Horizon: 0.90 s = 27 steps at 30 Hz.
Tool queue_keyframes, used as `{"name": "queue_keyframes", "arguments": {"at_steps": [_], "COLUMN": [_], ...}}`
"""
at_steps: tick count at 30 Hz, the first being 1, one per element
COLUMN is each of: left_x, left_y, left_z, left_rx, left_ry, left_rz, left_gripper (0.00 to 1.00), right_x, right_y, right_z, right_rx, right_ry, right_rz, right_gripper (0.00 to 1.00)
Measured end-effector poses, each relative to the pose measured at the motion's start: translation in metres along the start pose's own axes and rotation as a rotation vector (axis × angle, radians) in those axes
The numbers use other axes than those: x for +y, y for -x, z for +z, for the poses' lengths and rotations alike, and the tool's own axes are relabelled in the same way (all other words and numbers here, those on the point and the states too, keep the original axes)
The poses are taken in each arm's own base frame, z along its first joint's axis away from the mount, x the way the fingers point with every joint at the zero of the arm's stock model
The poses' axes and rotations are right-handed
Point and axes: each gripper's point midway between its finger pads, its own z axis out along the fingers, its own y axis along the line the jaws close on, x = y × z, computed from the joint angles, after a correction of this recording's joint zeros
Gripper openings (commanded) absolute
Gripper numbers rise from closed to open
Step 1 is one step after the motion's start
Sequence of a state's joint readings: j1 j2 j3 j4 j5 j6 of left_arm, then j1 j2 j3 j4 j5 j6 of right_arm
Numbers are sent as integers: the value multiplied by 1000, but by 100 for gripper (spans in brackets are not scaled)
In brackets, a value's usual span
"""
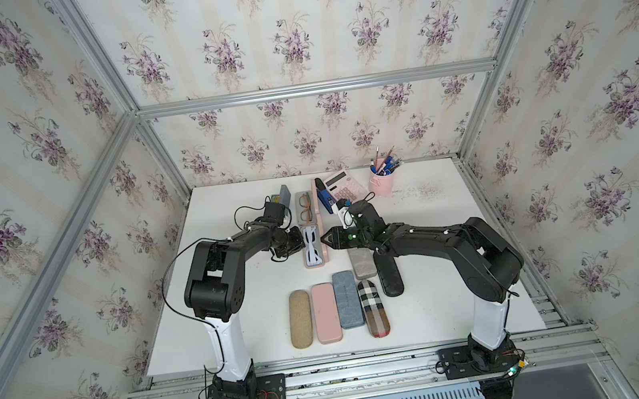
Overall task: Close the glasses case
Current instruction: Close the glasses case at the center of the board.
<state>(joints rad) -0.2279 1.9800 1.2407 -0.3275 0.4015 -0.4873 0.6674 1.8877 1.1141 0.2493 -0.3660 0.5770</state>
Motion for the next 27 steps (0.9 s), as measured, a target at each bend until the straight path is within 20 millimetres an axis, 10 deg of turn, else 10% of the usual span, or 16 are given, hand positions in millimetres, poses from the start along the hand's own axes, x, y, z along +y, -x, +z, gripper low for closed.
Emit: {"name": "queue_keyframes", "arguments": {"at_steps": [27], "left_x": [-1], "left_y": [0], "left_z": [2], "left_rx": [-10], "left_ry": [15], "left_rz": [19], "left_gripper": [16], "right_x": [10], "right_y": [-6], "right_z": [27], "right_rx": [20], "right_ry": [35], "right_rz": [2], "right_gripper": [26]}}
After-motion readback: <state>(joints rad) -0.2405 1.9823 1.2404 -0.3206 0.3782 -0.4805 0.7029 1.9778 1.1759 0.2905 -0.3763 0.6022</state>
